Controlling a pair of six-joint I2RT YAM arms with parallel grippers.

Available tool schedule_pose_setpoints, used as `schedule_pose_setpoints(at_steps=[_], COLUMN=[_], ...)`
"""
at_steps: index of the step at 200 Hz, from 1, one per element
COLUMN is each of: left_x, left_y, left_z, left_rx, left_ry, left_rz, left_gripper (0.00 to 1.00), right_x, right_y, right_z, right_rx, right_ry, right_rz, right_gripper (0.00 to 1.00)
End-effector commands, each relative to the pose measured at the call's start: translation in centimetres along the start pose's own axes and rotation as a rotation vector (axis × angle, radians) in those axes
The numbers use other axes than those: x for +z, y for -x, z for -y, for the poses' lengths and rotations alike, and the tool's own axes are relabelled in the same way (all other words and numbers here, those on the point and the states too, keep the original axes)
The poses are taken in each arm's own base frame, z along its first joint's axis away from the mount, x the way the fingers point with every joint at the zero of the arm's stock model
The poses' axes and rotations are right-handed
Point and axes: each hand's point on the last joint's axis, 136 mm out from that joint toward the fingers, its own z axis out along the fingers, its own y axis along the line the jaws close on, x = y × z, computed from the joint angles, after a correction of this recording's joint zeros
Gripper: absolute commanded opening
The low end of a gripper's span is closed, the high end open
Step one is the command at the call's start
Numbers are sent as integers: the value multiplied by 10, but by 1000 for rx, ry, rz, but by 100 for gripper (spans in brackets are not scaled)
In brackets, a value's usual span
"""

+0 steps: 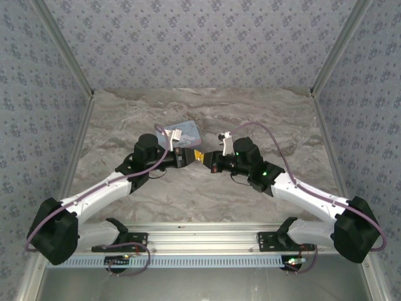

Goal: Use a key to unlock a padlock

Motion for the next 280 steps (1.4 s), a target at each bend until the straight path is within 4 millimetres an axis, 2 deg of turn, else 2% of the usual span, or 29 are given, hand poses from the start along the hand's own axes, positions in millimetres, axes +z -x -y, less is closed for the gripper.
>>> schedule_pose_setpoints(at_steps=[1, 17, 66, 97, 104, 118, 127, 161, 180, 203, 223, 260, 280], left_x=[1, 1, -3, -5, -6, -8, -10, -25, -31, -35, -39, -47, -53], left_y=[12, 12, 13, 16, 17, 20, 22, 30, 31, 31, 30, 30, 29], left_z=[16, 15, 12, 14, 13, 9, 6, -20, -26, -26, -24, -19, -17], left_rx=[50, 49, 67, 93, 101, 111, 124, 79, 50, 16, -14, -70, -136], left_ry=[-33, -29, 9, 34, 51, 108, 155, 392, 461, 497, 523, 554, 565], left_rz=[24, 23, 35, 28, 26, 13, 4, -35, -58, -74, -97, -103, -86], left_gripper=[10, 0, 0, 0, 0, 0, 0, 0, 0, 0, 0, 0, 0], right_x=[-6, -8, -17, -24, -26, -35, -43, -76, -81, -68, -45, 7, 26], right_y=[-1, 0, 1, 2, 3, 4, 6, 8, 7, 7, 9, 6, -1], right_z=[-2, 0, 29, 34, 35, 39, 42, 57, 59, 52, 39, -12, -39], right_rx=[-1, 4, 99, 130, 129, 103, 72, -83, -225, -433, -603, -845, -943], right_ry=[0, -15, -115, -131, -143, -182, -214, -375, -453, -515, -530, -408, -315], right_rz=[11, 22, 72, 103, 109, 119, 129, 167, 144, 88, 40, -1, 6], right_gripper=[0, 0, 0, 0, 11, 41, 51, 55, 55, 54, 58, 58, 58])
